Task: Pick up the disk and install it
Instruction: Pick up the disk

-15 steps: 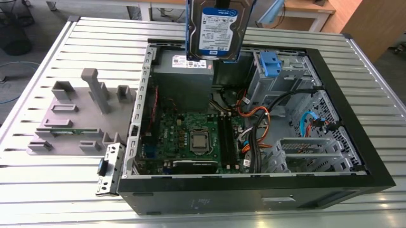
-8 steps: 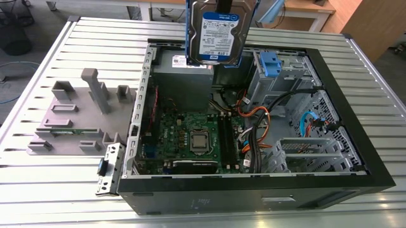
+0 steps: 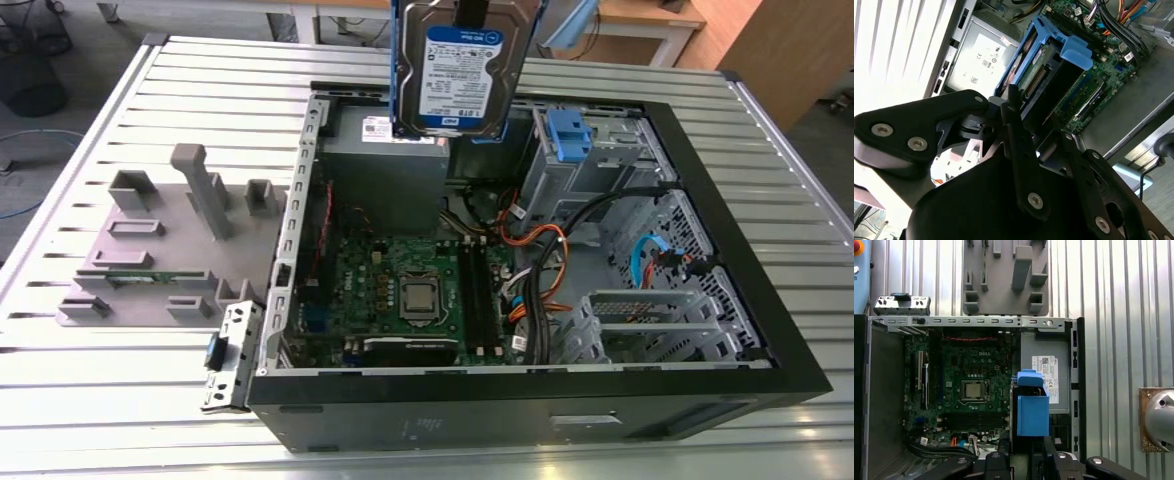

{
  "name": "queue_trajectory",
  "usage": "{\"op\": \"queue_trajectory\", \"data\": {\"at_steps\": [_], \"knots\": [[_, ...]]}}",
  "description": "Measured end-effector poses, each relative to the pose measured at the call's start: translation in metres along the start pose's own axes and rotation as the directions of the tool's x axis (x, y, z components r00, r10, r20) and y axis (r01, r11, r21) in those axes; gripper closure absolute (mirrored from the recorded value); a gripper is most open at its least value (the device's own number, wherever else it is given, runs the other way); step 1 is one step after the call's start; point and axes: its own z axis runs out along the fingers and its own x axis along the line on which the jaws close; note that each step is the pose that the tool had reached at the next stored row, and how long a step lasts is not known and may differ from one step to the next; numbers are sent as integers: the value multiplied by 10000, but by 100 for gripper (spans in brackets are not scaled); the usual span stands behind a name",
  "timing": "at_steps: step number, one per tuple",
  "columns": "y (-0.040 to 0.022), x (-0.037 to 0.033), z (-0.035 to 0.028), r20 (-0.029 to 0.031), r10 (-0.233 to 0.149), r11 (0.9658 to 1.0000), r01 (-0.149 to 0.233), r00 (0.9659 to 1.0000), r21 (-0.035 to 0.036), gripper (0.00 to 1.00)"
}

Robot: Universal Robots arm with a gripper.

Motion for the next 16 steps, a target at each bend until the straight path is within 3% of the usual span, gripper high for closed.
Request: {"op": "queue_trajectory", "data": {"at_steps": [6,16], "knots": [[-1,36,-2,-2,0,10000,0,10000,0,65],[-4,163,-10,-2,0,10000,0,10000,0,65]]}}
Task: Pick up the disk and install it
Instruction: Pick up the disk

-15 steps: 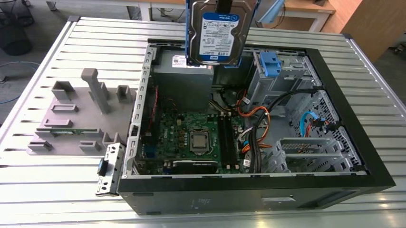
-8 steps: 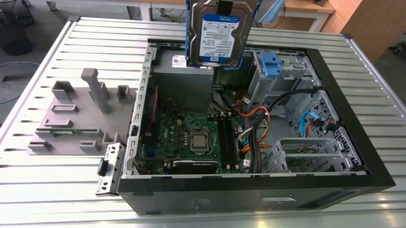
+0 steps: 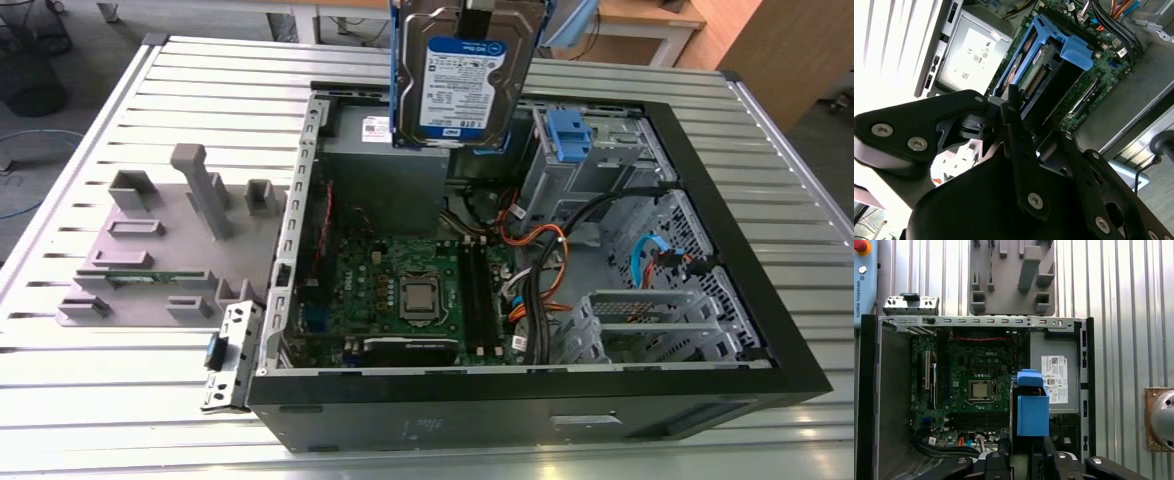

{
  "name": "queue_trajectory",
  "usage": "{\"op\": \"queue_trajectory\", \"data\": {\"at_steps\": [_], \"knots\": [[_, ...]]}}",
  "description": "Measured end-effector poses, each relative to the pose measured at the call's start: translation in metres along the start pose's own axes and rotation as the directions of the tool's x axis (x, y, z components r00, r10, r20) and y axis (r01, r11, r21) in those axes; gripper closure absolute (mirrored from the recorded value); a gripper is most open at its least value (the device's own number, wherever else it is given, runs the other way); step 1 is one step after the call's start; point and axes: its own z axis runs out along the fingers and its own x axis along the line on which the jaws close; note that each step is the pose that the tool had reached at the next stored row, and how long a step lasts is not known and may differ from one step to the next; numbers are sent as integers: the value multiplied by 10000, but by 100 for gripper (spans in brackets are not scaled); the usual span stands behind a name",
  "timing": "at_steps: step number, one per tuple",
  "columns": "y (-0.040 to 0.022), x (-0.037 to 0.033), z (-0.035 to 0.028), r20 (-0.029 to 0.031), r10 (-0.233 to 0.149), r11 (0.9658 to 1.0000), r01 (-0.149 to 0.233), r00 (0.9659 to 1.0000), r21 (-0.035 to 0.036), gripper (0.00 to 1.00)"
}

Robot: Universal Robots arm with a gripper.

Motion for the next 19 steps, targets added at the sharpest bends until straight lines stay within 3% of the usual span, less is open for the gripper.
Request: {"op": "queue_trajectory", "data": {"at_steps": [14,19], "knots": [[-4,190,-12,0,0,10000,0,10000,0,65],[-5,207,-13,0,0,10000,0,10000,0,65]]}}
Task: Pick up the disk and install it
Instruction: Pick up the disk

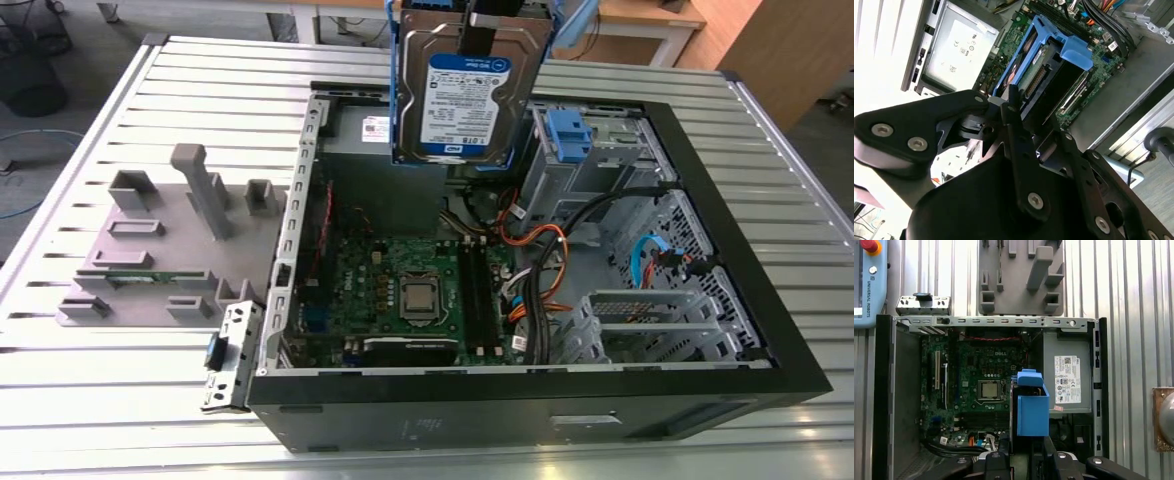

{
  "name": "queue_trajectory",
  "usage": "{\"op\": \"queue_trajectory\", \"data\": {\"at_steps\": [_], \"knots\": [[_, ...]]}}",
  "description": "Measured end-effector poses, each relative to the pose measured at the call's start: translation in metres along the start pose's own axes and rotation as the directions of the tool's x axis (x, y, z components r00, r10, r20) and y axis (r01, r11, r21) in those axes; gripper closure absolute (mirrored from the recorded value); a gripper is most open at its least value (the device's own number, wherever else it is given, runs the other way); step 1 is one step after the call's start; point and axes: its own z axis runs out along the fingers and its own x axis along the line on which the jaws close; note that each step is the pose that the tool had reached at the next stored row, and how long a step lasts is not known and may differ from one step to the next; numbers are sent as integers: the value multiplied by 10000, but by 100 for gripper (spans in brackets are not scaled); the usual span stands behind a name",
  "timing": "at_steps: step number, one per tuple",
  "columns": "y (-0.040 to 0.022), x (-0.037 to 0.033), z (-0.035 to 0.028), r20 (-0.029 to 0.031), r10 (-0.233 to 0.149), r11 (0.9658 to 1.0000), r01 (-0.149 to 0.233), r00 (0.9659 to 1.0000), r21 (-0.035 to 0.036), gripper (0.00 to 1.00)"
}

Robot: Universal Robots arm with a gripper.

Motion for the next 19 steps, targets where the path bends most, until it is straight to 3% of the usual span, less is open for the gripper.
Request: {"op": "queue_trajectory", "data": {"at_steps": [5,11,19], "knots": [[0,5,-1,-14,1,10000,-1,10000,0,65],[-1,35,-2,-126,6,10000,-6,9999,3,65],[-3,120,-6,-206,11,10000,-11,9998,5,65]]}}
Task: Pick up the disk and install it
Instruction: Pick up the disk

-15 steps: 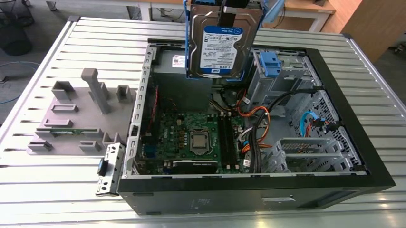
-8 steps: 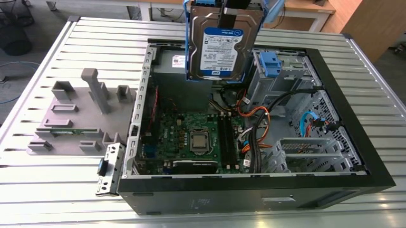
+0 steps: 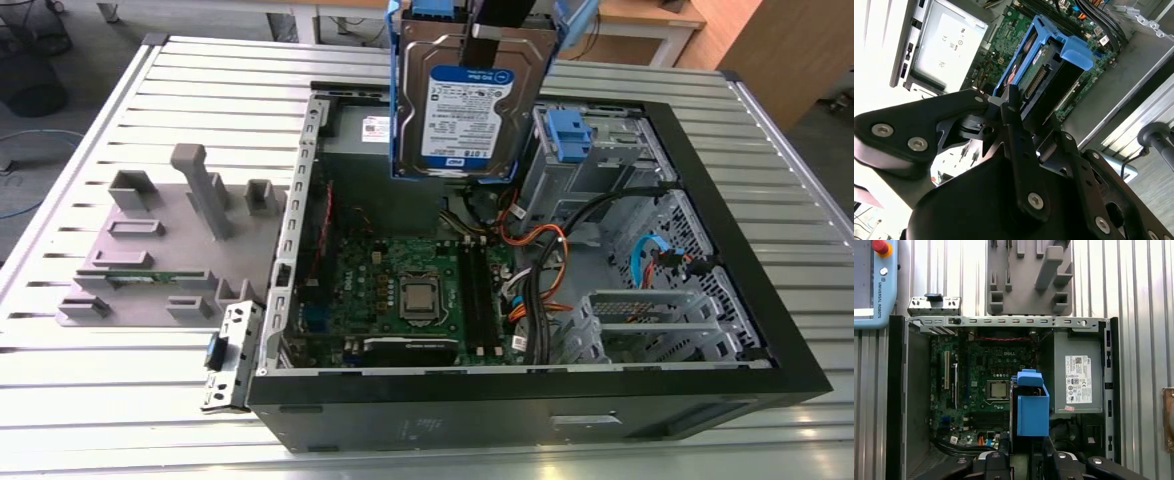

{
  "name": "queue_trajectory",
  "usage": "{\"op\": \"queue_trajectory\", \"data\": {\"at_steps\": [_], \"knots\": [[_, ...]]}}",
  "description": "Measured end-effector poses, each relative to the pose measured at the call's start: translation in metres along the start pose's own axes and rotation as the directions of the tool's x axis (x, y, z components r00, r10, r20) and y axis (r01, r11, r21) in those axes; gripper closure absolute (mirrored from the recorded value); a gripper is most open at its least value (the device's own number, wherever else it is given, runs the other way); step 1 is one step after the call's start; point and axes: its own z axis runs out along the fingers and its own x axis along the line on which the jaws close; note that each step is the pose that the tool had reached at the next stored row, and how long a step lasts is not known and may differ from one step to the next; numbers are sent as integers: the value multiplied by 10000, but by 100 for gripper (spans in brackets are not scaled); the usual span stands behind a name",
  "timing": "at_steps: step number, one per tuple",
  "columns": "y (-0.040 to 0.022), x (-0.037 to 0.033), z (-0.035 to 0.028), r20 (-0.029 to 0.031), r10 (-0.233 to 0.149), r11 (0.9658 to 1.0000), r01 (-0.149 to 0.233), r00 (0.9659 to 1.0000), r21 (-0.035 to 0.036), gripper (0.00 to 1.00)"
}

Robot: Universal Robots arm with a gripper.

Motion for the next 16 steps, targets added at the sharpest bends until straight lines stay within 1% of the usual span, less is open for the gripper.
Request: {"op": "queue_trajectory", "data": {"at_steps": [8,16], "knots": [[-3,102,-3,-84,4,10000,-3,10000,2,65],[-4,176,-4,-198,10,10000,-10,9998,5,65]]}}
